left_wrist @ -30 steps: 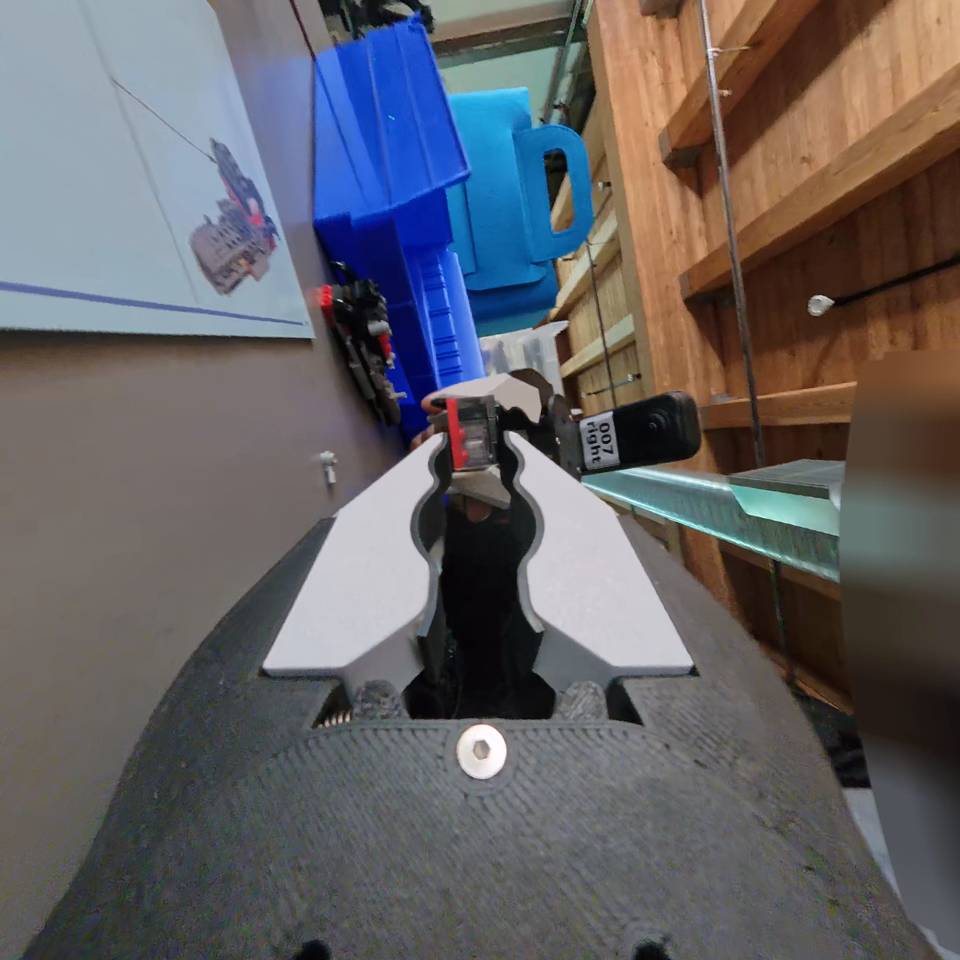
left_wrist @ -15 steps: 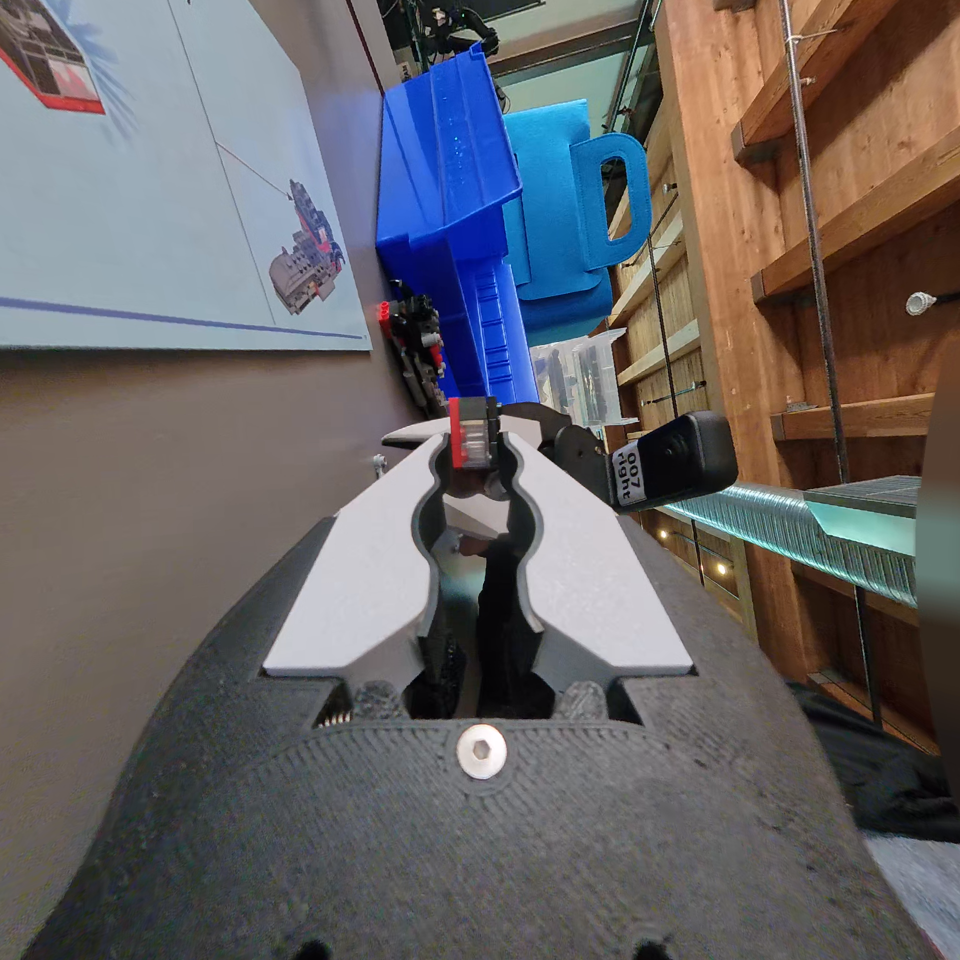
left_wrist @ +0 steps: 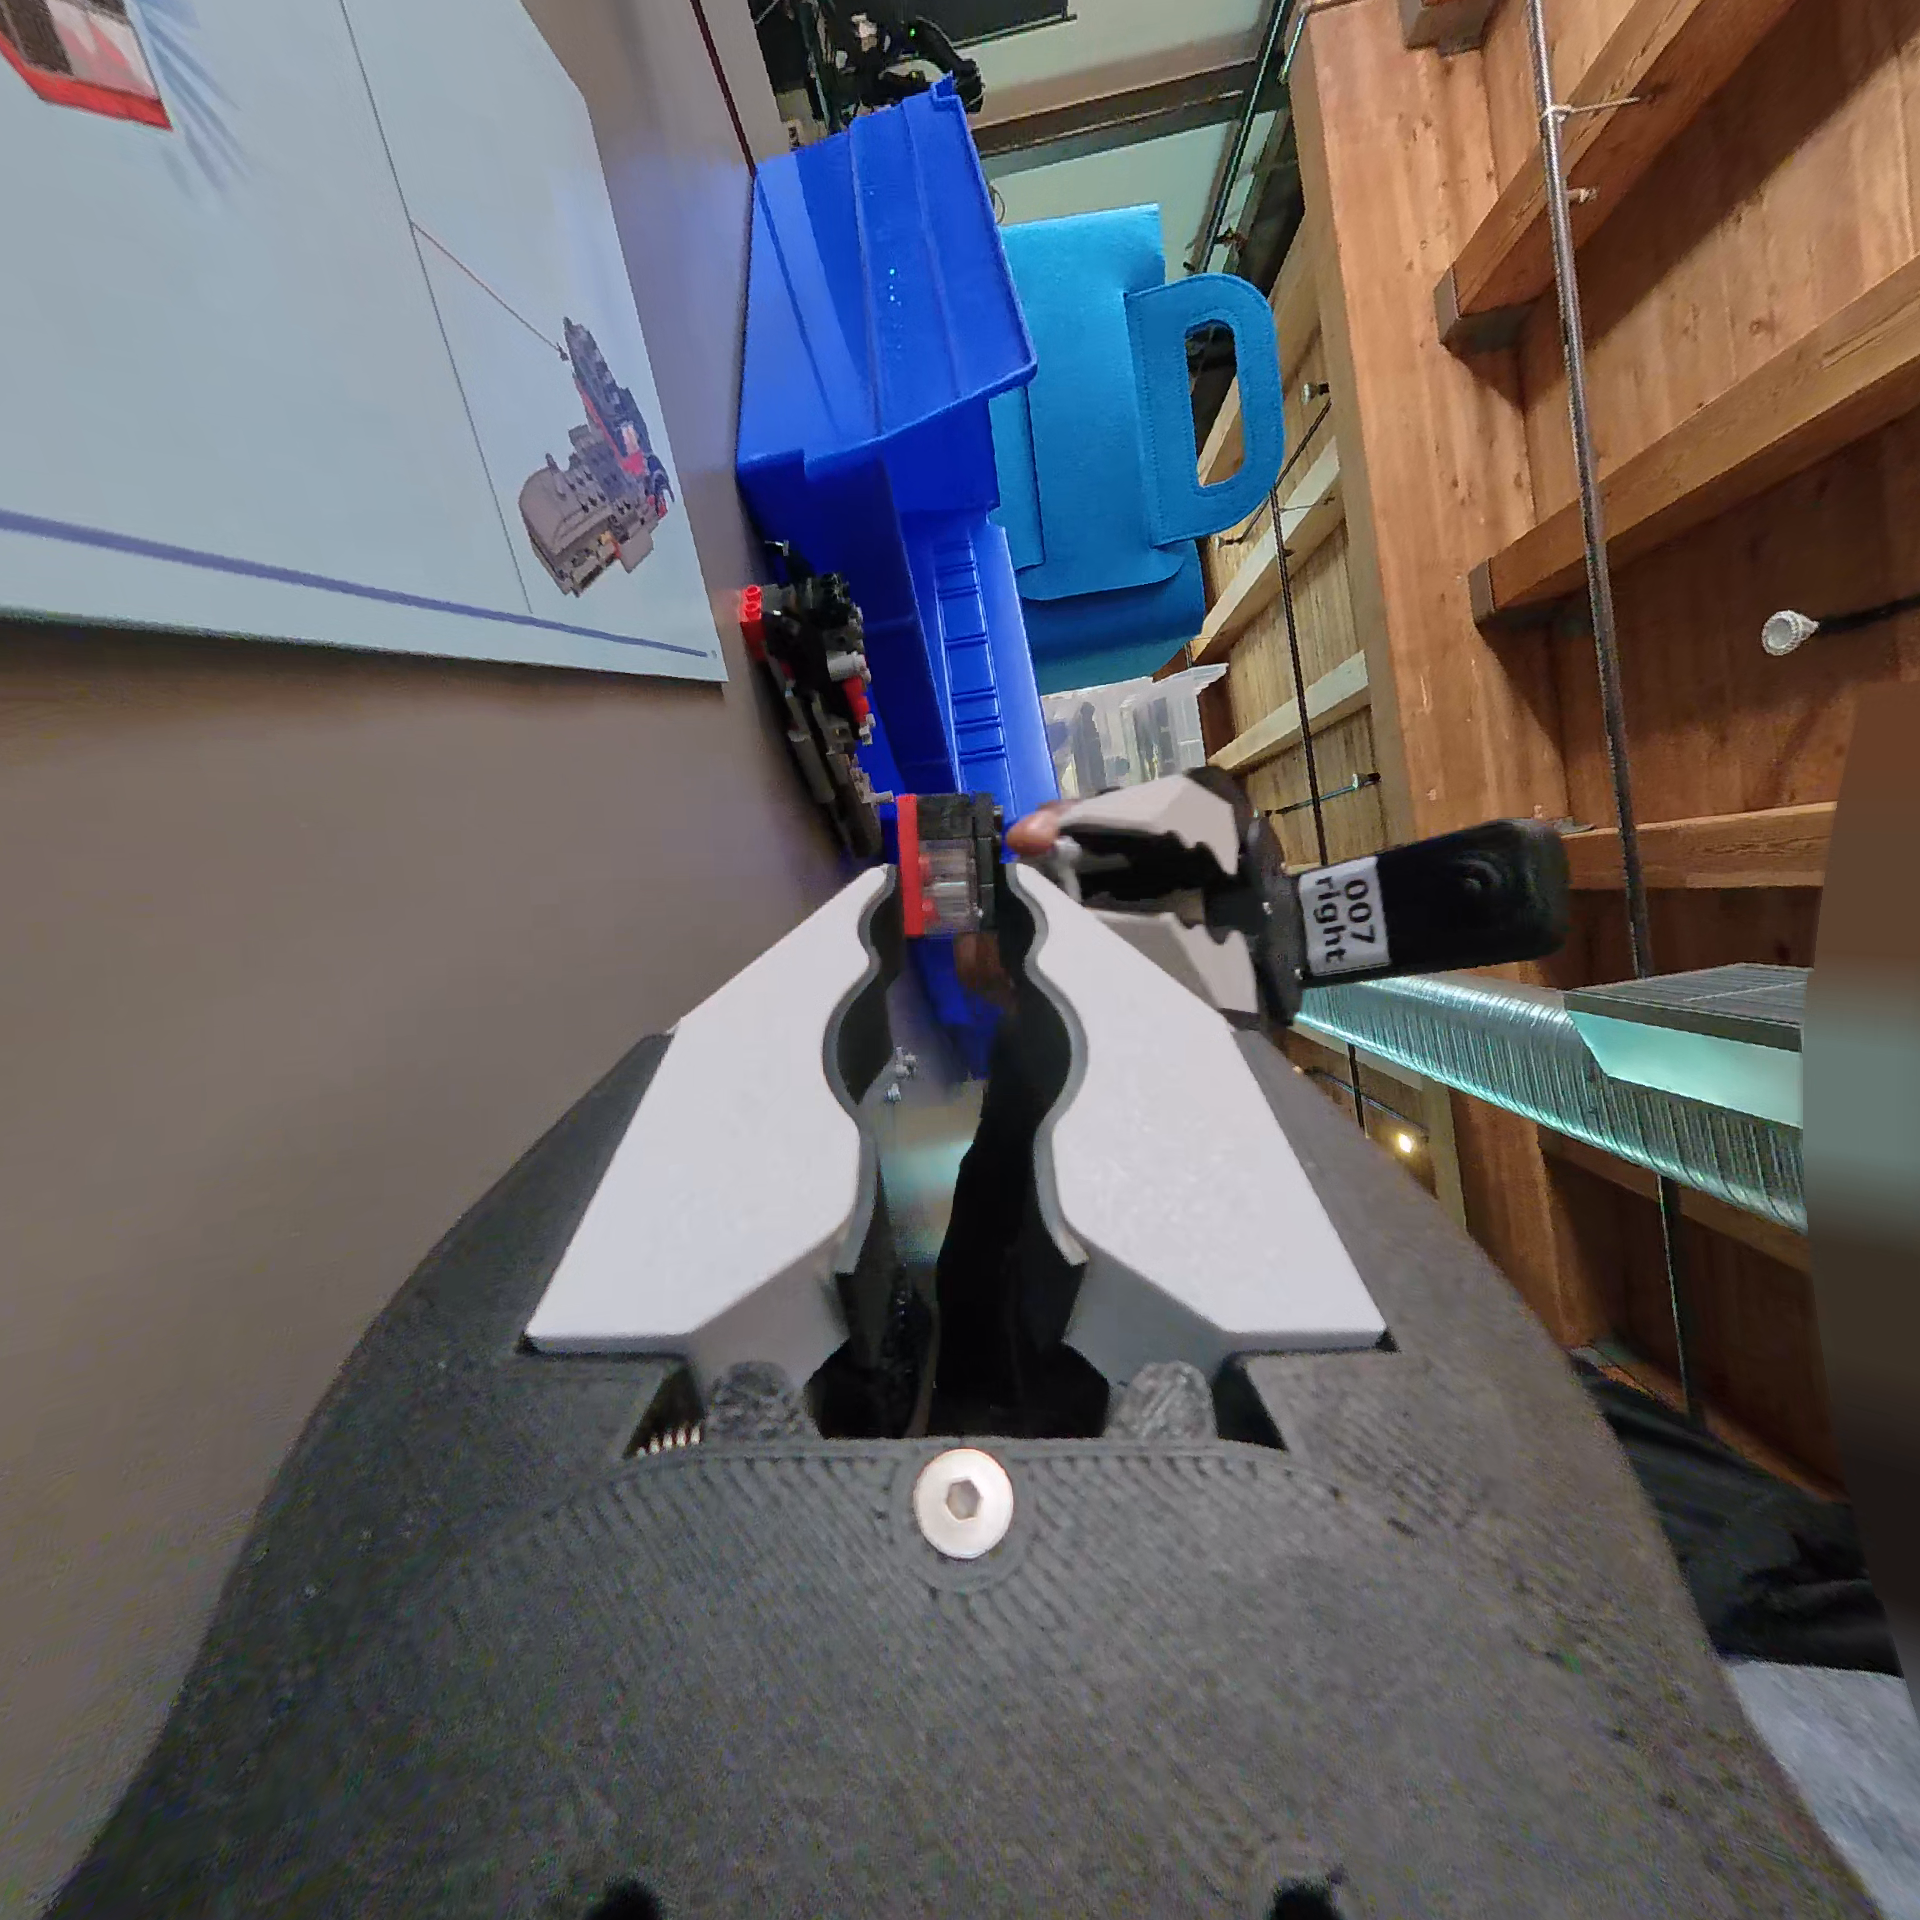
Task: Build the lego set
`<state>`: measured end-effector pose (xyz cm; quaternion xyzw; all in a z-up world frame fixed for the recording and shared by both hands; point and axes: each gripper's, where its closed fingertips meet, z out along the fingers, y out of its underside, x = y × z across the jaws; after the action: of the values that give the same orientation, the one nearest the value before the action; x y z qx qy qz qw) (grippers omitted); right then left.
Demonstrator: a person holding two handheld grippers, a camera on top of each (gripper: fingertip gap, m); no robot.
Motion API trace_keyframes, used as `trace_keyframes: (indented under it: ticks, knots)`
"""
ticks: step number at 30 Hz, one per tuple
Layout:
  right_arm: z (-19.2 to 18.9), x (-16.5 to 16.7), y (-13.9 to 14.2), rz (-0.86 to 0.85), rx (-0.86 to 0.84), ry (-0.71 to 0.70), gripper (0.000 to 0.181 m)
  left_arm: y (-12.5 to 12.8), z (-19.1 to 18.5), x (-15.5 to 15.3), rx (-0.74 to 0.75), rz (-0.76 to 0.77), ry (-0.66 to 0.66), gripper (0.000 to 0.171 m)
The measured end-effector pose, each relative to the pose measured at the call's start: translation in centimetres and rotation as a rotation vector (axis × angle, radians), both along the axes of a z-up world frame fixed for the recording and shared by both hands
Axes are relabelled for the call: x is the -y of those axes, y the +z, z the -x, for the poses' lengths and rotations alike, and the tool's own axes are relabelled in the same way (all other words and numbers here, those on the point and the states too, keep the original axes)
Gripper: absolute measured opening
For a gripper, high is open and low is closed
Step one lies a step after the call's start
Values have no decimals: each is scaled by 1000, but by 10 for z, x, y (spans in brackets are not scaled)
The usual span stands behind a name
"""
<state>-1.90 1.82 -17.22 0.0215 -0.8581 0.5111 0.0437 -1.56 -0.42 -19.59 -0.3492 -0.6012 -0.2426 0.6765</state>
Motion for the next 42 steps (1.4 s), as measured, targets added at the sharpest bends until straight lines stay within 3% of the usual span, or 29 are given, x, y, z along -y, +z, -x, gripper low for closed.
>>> trace_keyframes:
  ticks: [8,42]
  knots:
    - [-3,14,-8,-54,-28,34,17,2,-1,-2,-14,2,-10,17]
    - [-2,14,-10,-127,-38,53,18,5,-2,-5,-77,91,-3,18]
